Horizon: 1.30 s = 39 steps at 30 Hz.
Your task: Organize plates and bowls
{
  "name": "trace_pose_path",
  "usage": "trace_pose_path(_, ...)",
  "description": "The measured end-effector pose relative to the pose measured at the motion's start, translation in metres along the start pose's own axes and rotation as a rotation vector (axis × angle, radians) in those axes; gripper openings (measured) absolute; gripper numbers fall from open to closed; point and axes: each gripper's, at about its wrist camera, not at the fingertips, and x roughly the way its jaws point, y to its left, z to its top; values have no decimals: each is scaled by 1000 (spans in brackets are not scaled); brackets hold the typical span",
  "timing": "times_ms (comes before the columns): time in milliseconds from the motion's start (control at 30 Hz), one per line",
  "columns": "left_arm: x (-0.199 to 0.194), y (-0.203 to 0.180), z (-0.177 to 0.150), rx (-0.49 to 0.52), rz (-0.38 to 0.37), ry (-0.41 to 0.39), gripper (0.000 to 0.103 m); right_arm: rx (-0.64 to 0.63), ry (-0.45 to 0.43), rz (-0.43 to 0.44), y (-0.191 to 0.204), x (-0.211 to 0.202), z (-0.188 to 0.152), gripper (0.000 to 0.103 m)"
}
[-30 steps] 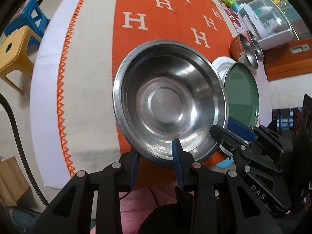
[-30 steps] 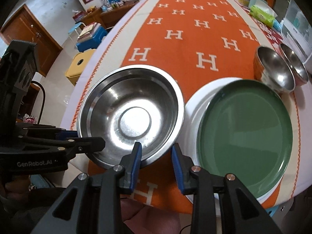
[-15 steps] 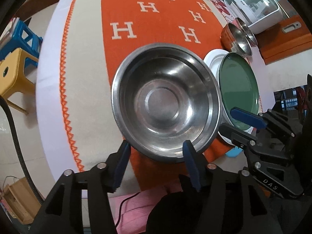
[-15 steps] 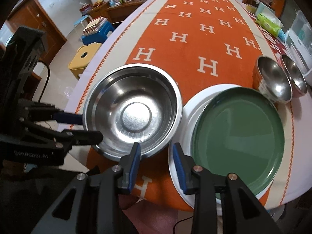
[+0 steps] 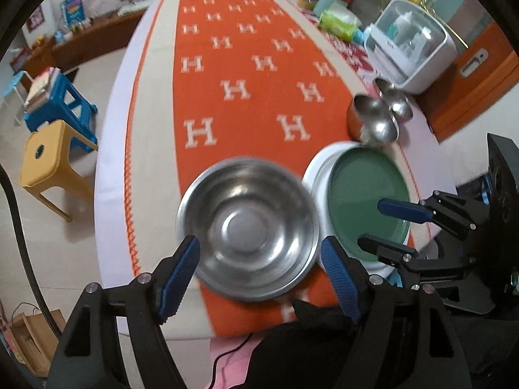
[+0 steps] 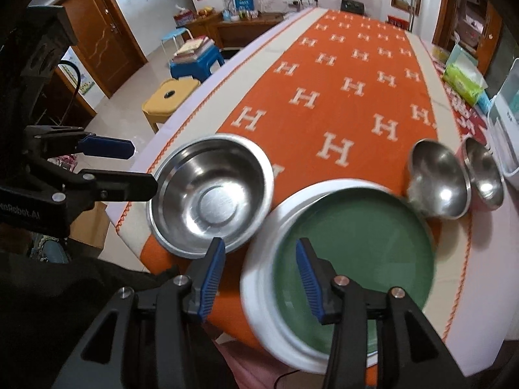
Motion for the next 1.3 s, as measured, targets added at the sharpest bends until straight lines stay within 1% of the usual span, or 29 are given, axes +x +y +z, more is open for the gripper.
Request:
trace_pose_path(133, -9, -35, 8, -24, 11, -82, 79, 6, -77, 6, -27, -21, -1, 52)
trace_pose_path(233, -11, -66, 15, -20, 41, -127, 80, -13, -120, -5, -44, -35, -6, 54)
trace_pose_path(433, -11, -118, 32, -47, 52, -198, 81, -30, -193, -43, -88, -62, -17, 54)
trace_pose_path(667, -6, -175, 56, -25, 85, -271, 85, -26, -273, -103, -143, -92, -31, 55)
trace_pose_path(800, -3, -202, 74, -4, 96, -296, 86, -1, -322, -131, -174, -106, -33, 61)
trace_pose_path(833, -2, -208, 79, 4, 100, -301, 88, 5, -334, -135, -179, -108, -33, 62)
trace_pose_path(900, 2, -223, 91, 23, 116, -312, 89, 21, -357, -142, -192, -113, -34, 64)
trace_pose_path(1033, 9, -244, 113, 50, 139, -329, 89, 60, -401, -159, -219, -120, -32, 64)
trace_pose_path(1200, 22, -265, 139, 75, 179, -332, 89, 122, -445, -176, -250, -119, -28, 65)
trace_pose_path(1300, 32, -272, 154, 76, 191, -322, 89, 170, -465, -171, -271, -116, -24, 65)
